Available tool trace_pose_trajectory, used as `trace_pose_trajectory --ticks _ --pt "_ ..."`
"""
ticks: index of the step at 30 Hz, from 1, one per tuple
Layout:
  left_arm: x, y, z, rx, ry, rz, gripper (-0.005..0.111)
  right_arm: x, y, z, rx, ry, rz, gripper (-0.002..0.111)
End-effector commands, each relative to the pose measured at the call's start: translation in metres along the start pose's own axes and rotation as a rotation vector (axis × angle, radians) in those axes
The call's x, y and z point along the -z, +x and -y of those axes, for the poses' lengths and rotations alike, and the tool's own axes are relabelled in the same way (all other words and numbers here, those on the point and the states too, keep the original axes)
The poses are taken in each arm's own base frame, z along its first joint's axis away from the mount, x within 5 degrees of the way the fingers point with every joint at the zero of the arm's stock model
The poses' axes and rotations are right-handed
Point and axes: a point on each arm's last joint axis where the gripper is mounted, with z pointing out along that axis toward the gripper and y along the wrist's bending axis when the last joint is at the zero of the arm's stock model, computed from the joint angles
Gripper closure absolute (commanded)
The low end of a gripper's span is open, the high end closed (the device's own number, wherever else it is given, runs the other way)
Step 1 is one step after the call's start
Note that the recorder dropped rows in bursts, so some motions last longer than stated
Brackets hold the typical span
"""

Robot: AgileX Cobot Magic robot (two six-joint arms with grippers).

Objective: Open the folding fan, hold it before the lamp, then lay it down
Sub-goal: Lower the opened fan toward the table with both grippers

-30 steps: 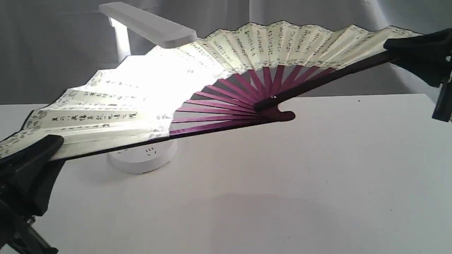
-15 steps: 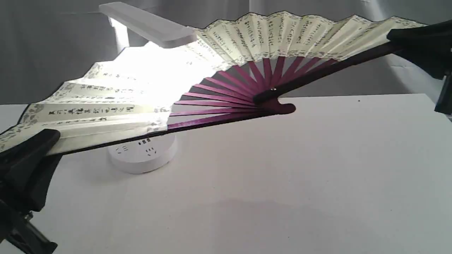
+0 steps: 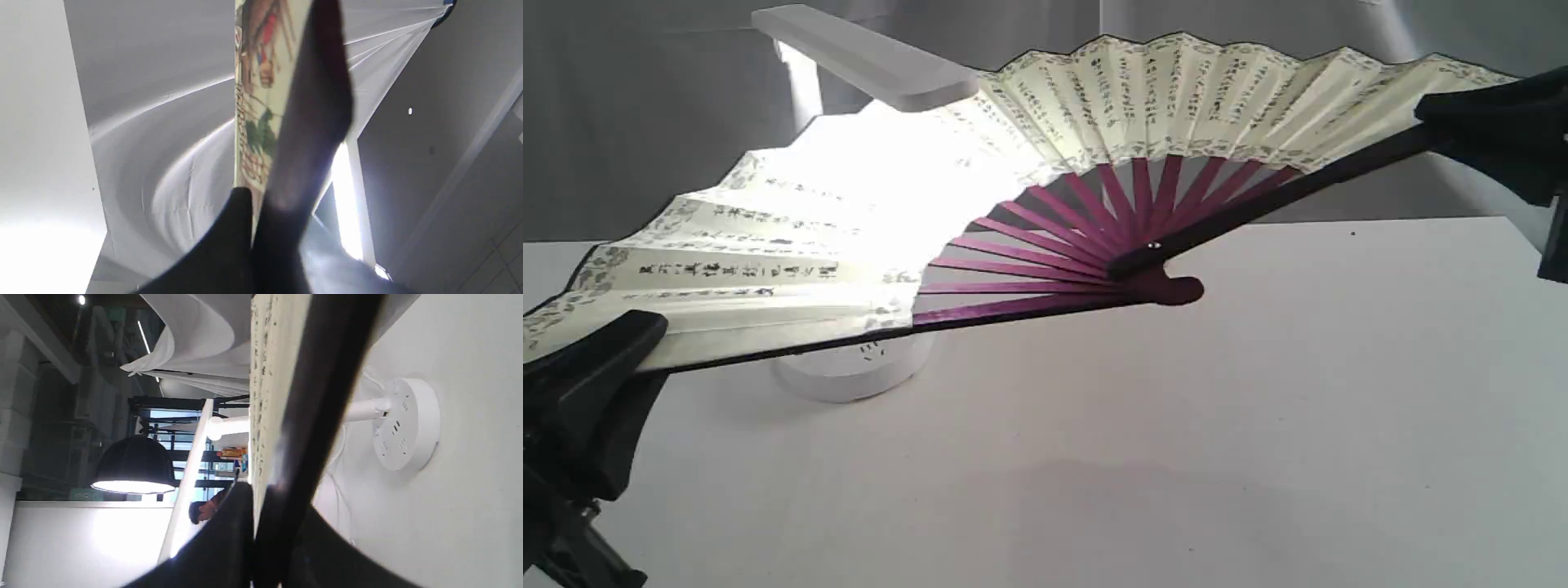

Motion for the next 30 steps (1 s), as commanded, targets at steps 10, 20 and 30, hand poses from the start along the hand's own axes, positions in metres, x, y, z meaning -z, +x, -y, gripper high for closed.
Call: trace_pose_trajectory --ticks 10,20,30 --pt "0.002 -0.017 0.000 0.036 -0.018 0.179 0.107 0.008 -0.010 0.018 0.068 0.206 0.090 0.108" --pt "-0.005 -0.017 -0.021 0.030 -0.146 0.208 0.107 0.003 -0.016 0.040 0.007 0.214 0.061 0.108" --pt "-0.037 -0.002 -0.037 -0.014 -0.224 0.191 0.107 0.002 -0.021 0.053 -0.013 0.257 0.078 0.108"
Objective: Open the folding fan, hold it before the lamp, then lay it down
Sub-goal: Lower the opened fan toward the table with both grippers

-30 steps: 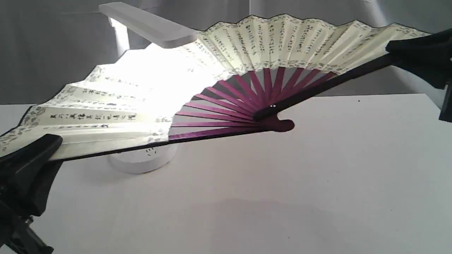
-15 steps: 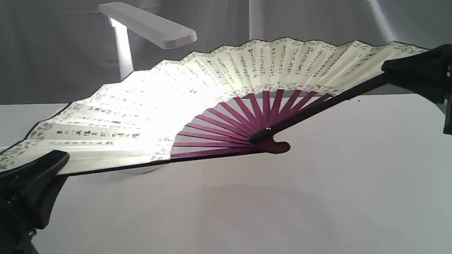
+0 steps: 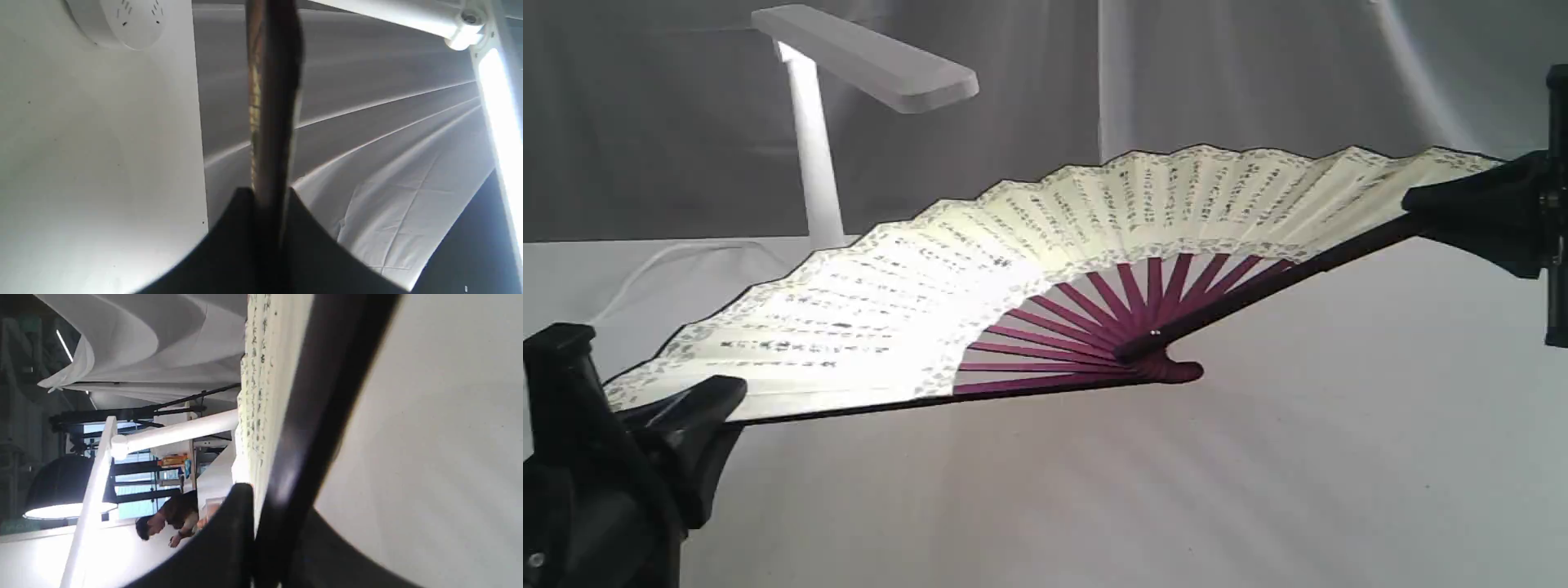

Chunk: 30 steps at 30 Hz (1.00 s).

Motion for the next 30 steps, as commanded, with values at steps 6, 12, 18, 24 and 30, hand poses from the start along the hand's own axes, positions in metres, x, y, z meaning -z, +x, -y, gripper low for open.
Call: trace_pose_trajectory --ticks 6,12,18,24,30 --pt "-0.018 -0.002 -0.011 0.063 -0.030 0.099 0.107 -0.003 -0.018 0.034 -0.007 0.113 0.076 0.108" --pt "-0.029 0.004 -0.019 0.058 -0.061 0.072 0.107 -0.010 -0.023 0.054 -0.059 0.132 0.068 0.108" --pt "-0.042 0.011 -0.027 0.042 -0.091 0.070 0.107 -0.013 -0.026 0.065 -0.073 0.166 0.073 0.108" --pt "-0.049 0.013 -0.035 0.078 -0.101 0.074 0.107 -0.007 -0.031 0.070 -0.076 0.196 0.110 0.108" --pt "-0.053 0.013 -0.043 0.111 -0.113 0.073 0.107 0.001 -0.036 0.081 -0.100 0.215 0.140 0.108"
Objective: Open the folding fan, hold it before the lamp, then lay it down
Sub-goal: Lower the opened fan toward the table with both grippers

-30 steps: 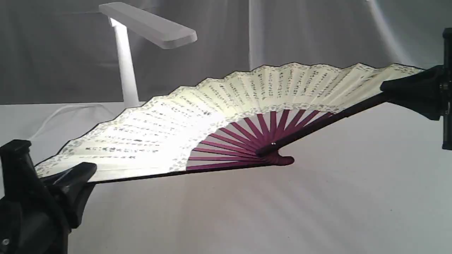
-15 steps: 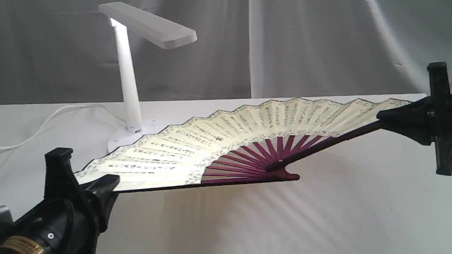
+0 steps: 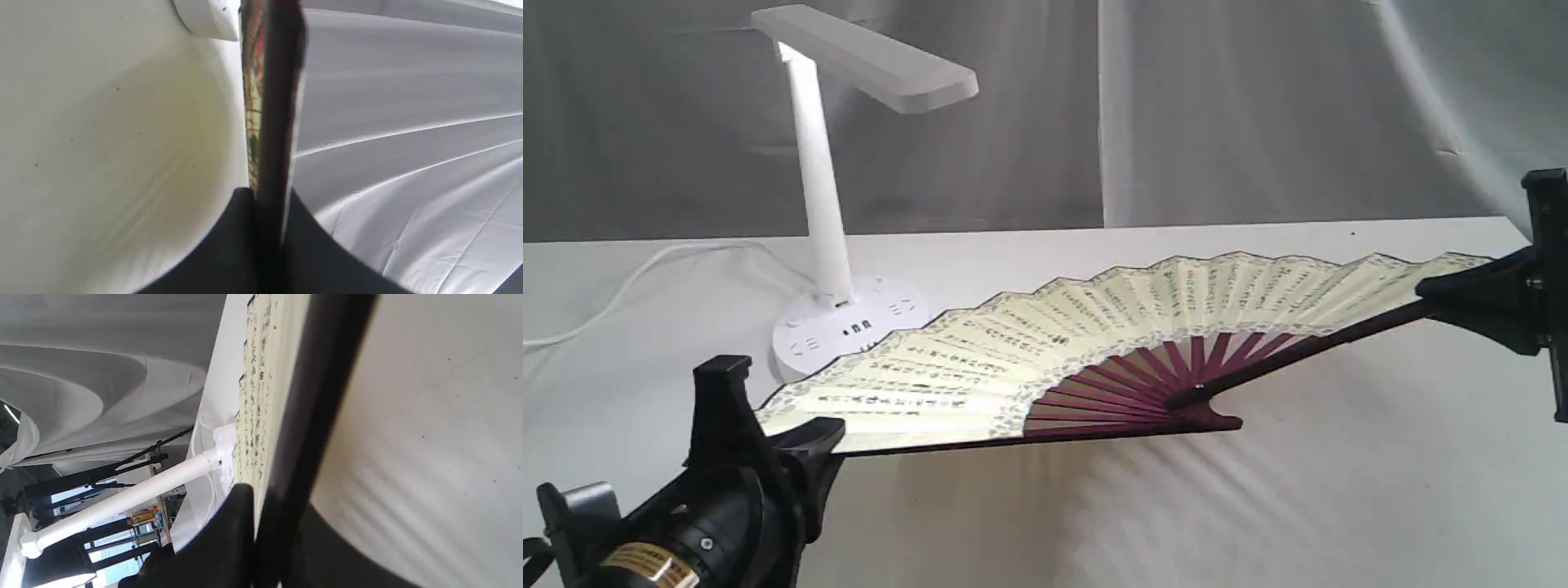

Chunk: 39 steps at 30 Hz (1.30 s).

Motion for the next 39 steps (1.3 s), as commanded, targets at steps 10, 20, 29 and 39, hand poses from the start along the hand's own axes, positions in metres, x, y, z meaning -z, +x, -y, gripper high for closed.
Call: trace_pose_trajectory --ticks 10,20,29,39 --pt "-0.011 -0.002 -0.006 0.049 0.010 0.037 0.107 0.003 -0.014 0.028 0.047 0.112 0.050 0.108" --pt "-0.013 -0.002 -0.013 0.070 -0.052 0.038 0.107 0.002 -0.016 0.035 0.058 0.161 0.052 0.108" --pt "-0.013 0.002 -0.013 0.110 -0.053 -0.001 0.107 0.002 -0.015 0.036 0.061 0.171 0.046 0.108" --pt "-0.012 0.001 -0.020 0.120 -0.126 0.019 0.098 0.002 -0.014 0.037 0.072 0.183 0.033 0.108"
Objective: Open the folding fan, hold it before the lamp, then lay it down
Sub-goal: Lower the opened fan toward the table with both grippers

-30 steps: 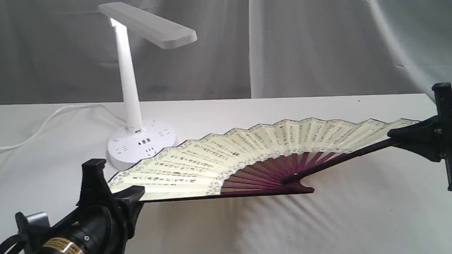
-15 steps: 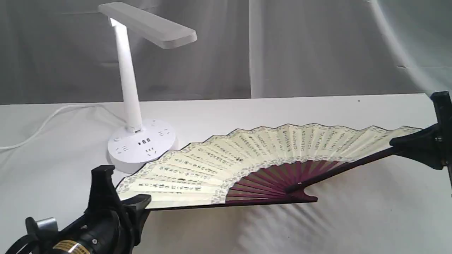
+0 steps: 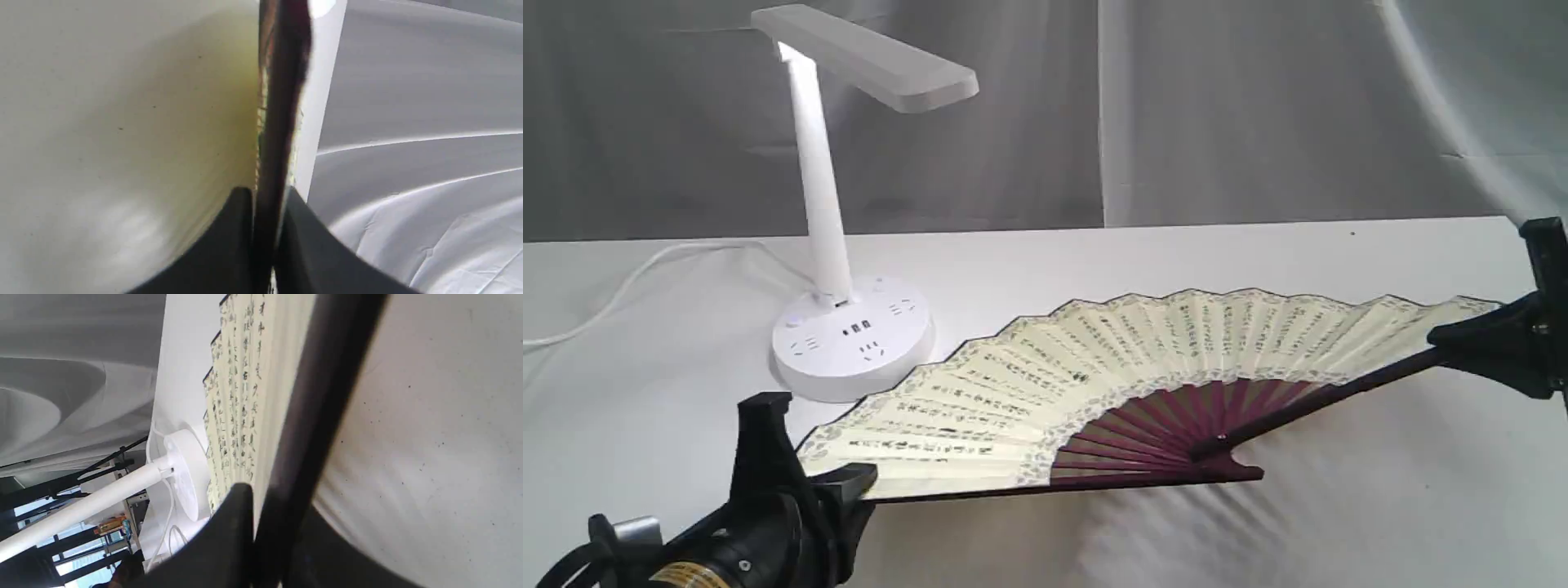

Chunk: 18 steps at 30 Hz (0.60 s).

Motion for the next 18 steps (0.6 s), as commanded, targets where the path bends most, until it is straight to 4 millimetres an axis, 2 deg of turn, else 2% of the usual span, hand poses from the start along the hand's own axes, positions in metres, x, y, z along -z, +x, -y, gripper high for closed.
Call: trace_pose_trajectory --ticks 1,5,13,18 --pt "-0.0001 -0.0054 0.0005 0.062 -0.008 0.047 0.096 0.0041 -0.0070 0.0094 0.086 0.087 0.054 0.108" --pt "0.0000 -0.0055 -0.0017 0.062 -0.032 0.049 0.089 0.0041 -0.0068 0.0094 0.086 0.087 0.051 0.107" --pt "0.0002 -0.0056 -0.0021 0.059 -0.033 0.047 0.078 0.0045 -0.0071 0.0130 0.109 0.127 0.052 0.091" --pt "0.0004 -0.0067 -0.0048 0.038 -0.063 0.059 0.061 0.0050 -0.0104 0.0150 0.111 0.152 0.087 0.085"
